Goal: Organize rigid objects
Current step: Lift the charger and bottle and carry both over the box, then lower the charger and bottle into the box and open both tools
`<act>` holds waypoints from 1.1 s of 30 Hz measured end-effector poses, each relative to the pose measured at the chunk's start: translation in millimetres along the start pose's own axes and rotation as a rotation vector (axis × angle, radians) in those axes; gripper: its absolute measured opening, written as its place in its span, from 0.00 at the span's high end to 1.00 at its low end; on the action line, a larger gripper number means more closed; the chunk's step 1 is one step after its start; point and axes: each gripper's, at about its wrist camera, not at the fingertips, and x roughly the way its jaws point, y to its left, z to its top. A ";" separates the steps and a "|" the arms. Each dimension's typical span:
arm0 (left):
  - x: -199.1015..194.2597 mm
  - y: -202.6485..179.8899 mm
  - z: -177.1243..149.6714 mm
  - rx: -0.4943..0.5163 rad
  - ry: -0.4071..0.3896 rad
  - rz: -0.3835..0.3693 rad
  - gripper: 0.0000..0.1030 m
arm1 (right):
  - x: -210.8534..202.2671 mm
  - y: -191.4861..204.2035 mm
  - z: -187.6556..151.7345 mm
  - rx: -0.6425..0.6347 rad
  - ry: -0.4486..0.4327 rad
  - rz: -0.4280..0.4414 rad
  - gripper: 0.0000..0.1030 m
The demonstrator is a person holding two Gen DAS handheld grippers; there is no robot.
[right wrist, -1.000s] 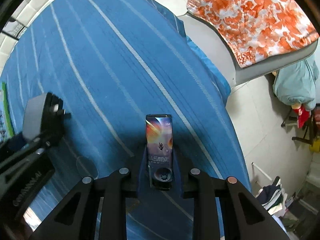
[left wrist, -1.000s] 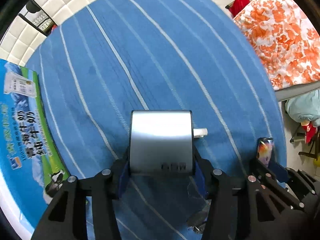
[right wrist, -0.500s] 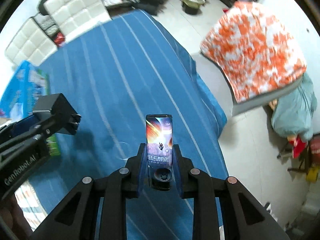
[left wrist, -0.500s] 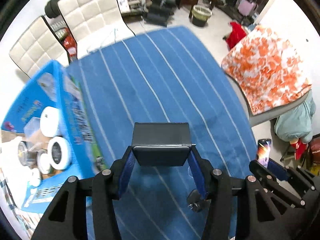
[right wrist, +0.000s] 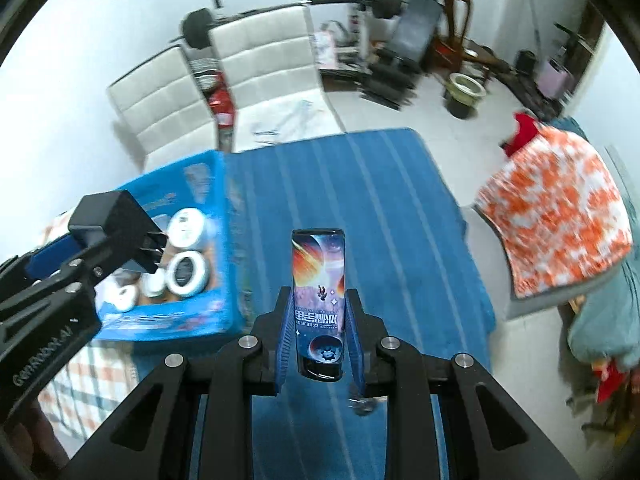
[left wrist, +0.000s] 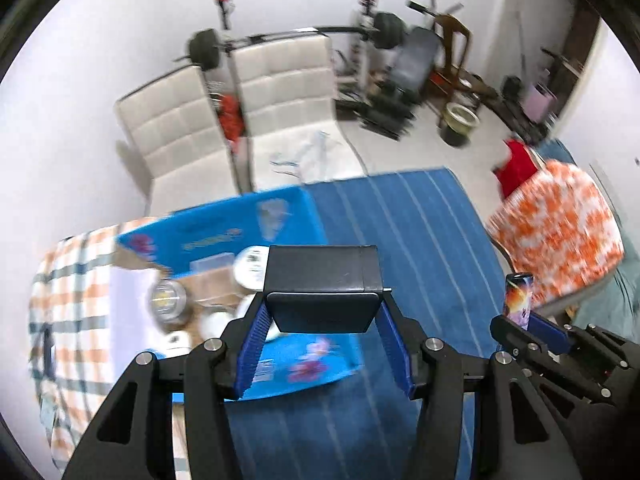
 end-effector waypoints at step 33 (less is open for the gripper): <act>147.8 172.6 -54.7 -0.345 0.451 -0.097 0.51 | 187.3 160.9 24.6 -0.123 0.346 0.229 0.75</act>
